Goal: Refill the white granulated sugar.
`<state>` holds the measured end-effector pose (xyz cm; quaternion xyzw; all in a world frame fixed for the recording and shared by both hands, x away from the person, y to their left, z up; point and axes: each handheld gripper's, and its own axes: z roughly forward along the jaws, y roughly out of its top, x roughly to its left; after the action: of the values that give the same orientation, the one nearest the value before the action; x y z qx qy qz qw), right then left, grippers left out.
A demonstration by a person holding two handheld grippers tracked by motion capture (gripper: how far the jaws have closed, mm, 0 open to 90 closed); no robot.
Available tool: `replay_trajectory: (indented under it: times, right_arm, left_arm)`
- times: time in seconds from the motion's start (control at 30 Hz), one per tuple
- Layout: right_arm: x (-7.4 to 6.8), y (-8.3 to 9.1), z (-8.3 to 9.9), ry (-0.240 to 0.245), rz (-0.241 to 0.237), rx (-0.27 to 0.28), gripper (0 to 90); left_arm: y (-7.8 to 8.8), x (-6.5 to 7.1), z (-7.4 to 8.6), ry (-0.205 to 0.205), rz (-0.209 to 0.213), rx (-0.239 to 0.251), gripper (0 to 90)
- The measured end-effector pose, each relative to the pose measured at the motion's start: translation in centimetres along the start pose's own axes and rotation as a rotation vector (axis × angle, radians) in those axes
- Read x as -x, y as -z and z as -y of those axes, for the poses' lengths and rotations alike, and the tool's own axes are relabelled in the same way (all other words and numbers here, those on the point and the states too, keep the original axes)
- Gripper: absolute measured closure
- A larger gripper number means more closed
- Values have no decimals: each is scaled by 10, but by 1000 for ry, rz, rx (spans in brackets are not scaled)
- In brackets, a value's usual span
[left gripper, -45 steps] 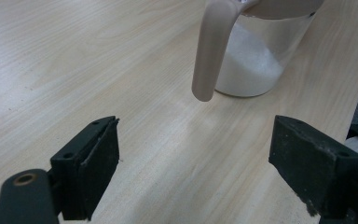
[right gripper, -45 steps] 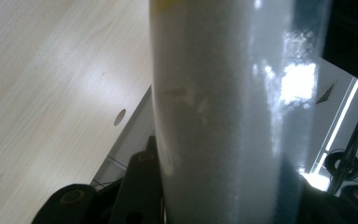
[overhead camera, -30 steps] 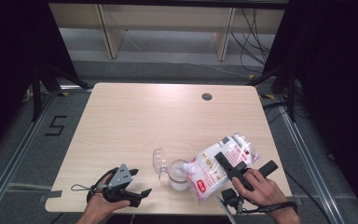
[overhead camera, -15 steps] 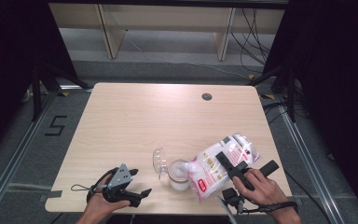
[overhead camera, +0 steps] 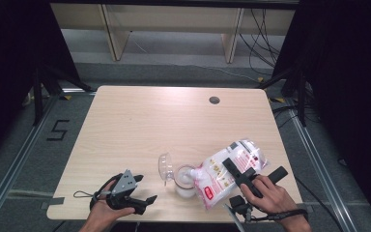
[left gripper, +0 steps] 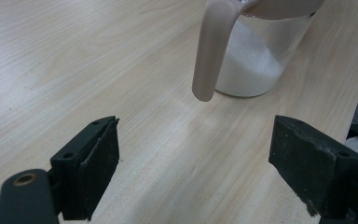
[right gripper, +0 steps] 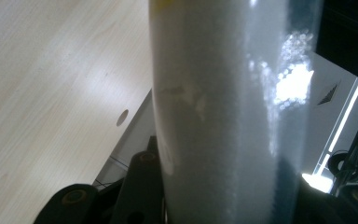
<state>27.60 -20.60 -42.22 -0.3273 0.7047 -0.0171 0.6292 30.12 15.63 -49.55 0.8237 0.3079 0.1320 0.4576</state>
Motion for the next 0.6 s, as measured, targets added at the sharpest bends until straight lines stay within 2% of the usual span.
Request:
replay_trajectory:
  times: [0.07,0.2,0.23,0.5,0.6]
  right_arm:
    - [1,-1,-1,14,1,11,736]
    - [0,0,-3,2,-1,6,737]
    - [0,0,-3,2,-1,7,737]
    - [0,1,-3,-1,-1,7,739]
    - [0,1,-3,4,-2,8,739]
  left_arm:
    - [2,-2,0,-29,-6,-28,156]
    - [1,-2,0,-20,-7,-15,156]
    - [1,-1,0,-7,-1,-8,156]
    - [2,-2,0,-17,0,-9,156]
    - [1,-1,0,-6,4,-7,156]
